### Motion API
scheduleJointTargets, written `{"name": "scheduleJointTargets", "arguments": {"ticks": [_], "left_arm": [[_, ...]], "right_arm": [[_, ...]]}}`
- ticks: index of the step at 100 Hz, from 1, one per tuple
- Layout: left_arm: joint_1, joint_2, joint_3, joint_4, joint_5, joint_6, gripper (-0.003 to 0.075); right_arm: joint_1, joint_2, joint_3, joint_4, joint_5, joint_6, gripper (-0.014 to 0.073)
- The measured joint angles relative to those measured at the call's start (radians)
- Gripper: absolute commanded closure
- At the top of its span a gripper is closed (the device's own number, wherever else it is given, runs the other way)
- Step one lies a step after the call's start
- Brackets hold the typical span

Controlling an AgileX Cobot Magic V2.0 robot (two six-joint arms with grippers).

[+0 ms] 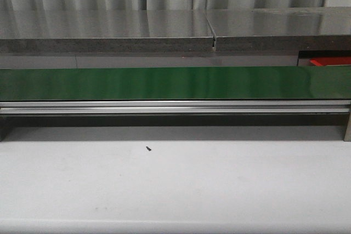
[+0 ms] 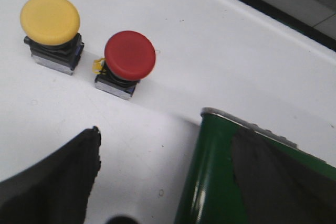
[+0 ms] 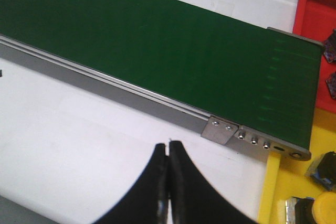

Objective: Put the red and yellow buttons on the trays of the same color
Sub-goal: 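Move the left gripper over the red buttons on the table, then grasp a red button with the left gripper and lift it over the belt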

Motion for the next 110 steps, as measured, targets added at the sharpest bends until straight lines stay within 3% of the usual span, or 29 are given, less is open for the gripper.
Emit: {"name": "scheduleJointTargets", "arguments": {"ticks": [110], "left_arm": [[-0.013, 0.337, -0.354, 0.066, 0.009, -0.032, 0.0228]], "right_arm": [[0.0, 0.0, 0.0, 0.0, 0.0, -0.002, 0.0661]]}}
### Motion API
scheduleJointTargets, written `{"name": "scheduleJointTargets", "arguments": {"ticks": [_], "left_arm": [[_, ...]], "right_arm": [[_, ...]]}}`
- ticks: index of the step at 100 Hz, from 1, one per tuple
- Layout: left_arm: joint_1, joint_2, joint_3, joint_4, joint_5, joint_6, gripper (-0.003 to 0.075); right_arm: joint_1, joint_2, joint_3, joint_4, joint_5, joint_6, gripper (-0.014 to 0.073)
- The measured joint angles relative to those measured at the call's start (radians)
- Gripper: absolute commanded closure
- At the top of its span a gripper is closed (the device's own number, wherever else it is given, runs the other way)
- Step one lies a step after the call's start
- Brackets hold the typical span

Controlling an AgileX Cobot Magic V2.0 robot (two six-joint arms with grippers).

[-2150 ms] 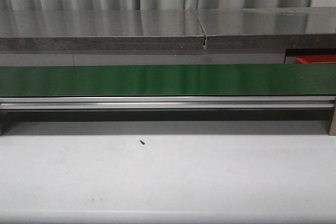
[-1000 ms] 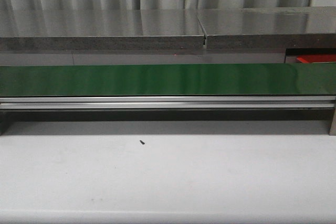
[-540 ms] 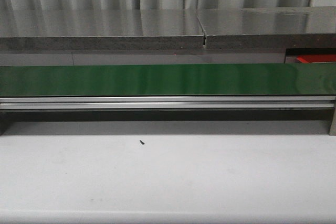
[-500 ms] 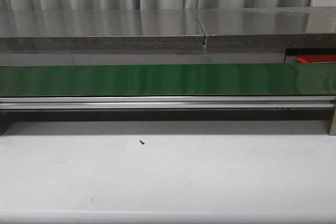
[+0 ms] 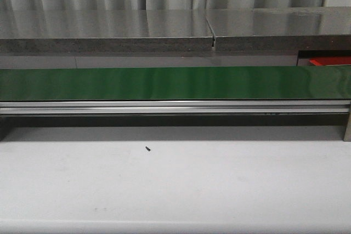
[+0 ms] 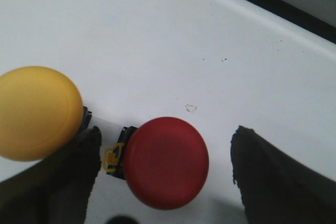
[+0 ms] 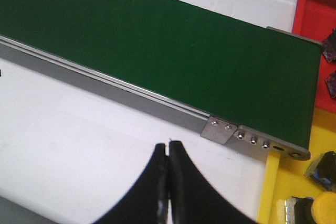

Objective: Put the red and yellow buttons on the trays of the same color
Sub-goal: 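Grasp a red button with the left gripper and lift it over the belt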

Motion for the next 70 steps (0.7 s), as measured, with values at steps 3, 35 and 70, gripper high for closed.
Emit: {"name": "scheduleJointTargets", "arguments": {"ticks": [3, 35, 70], "left_arm": [[-0.001, 0.003, -0.004, 0.001, 0.0, 0.0, 0.0229], [-0.011, 0.007, -0.009, 0.001, 0.006, 0.0, 0.0644], [-0.011, -0.076, -0.009, 0.001, 0.089, 0.0, 0.0723]], "right_arm": [[0.0, 0.0, 0.0, 0.0, 0.0, 0.0, 0.0661], [0.0, 0.0, 0.0, 0.0, 0.0, 0.0, 0.0661], [0.0, 0.0, 0.0, 0.0, 0.0, 0.0, 0.0661]]}}
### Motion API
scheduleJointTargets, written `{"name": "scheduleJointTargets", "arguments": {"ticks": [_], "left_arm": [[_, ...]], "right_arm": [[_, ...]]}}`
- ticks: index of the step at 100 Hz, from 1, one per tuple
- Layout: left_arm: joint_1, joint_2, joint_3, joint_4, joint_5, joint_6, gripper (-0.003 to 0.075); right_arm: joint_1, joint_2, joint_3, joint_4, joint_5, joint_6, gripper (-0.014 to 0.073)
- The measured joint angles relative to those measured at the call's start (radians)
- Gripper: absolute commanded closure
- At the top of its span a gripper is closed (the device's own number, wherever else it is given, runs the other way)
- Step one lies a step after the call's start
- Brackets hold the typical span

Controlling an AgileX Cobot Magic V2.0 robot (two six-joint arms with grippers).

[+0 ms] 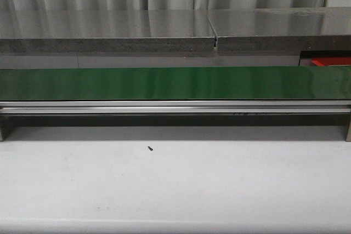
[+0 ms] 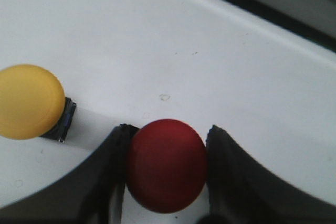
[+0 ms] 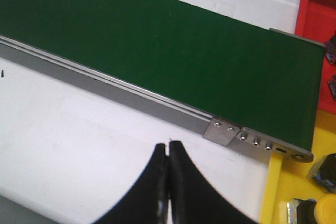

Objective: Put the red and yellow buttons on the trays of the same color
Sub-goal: 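Grasp a red button with the left gripper and lift it over the belt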

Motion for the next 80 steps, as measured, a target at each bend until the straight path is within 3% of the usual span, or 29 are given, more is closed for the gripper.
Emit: {"name": "scheduleJointTargets", "arguments": {"ticks": [41, 80], "left_arm": [[-0.015, -0.337, 0.055, -0.045, 0.167, -0.002, 0.073], [-0.017, -0.584, 0.507, -0.167, 0.047, 0.134, 0.073]], "right_arm": [[0.0, 0.0, 0.0, 0.0, 0.0, 0.0, 0.0661], [0.0, 0.0, 0.0, 0.0, 0.0, 0.0, 0.0661]]}}
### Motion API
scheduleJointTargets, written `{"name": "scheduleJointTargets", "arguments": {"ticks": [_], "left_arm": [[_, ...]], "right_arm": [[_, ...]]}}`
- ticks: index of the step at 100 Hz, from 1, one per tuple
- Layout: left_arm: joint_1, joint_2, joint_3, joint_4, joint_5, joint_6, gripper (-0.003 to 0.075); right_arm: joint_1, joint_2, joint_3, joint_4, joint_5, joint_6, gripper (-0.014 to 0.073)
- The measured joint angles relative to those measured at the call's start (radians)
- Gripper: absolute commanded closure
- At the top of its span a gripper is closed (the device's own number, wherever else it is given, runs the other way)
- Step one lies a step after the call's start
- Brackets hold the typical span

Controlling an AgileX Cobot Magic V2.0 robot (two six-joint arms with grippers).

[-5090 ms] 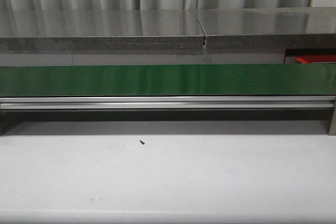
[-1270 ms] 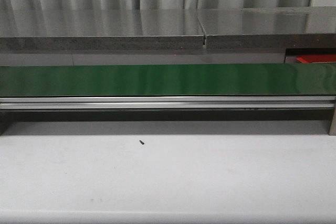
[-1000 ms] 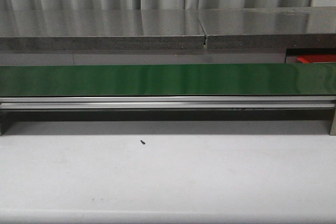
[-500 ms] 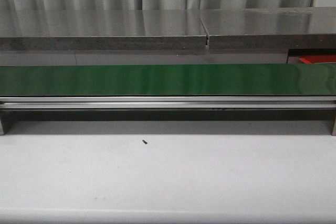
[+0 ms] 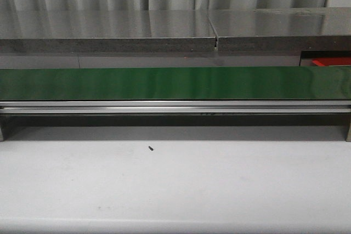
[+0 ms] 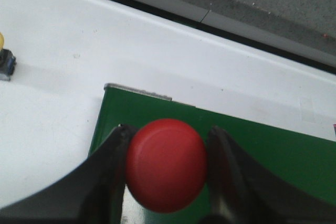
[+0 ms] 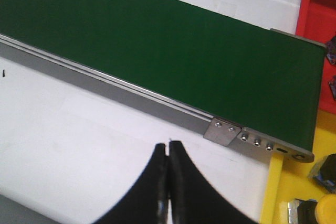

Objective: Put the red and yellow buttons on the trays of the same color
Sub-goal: 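Grasp a red button with the left gripper and lift it over the belt, then lower the red button onto the belt and open the left gripper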

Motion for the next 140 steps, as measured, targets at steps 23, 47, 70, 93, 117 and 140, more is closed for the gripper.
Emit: {"name": "scheduleJointTargets", "arguments": {"ticks": [23, 47, 70, 93, 117, 140], "left_arm": [[-0.002, 0.031, 0.101, -0.119, -0.083, 0.114, 0.073], [-0.043, 0.096, 0.103, -0.139, -0.102, 0.135, 0.0729], [-0.085, 0.15, 0.105, -0.137, -0.11, 0.135, 0.0719], [-0.088, 0.152, 0.105, -0.139, -0.105, 0.135, 0.0361], [-0.088, 0.152, 0.069, -0.189, -0.032, 0.135, 0.0036], [-0.079, 0.1, -0.047, -0.218, -0.014, 0.138, 0.0078]], "right_arm": [[0.0, 0.0, 0.0, 0.0, 0.0, 0.0, 0.0661], [0.0, 0.0, 0.0, 0.0, 0.0, 0.0, 0.0661], [0.0, 0.0, 0.0, 0.0, 0.0, 0.0, 0.0661], [0.0, 0.0, 0.0, 0.0, 0.0, 0.0, 0.0661], [0.0, 0.0, 0.0, 0.0, 0.0, 0.0, 0.0661], [0.0, 0.0, 0.0, 0.0, 0.0, 0.0, 0.0661]]}}
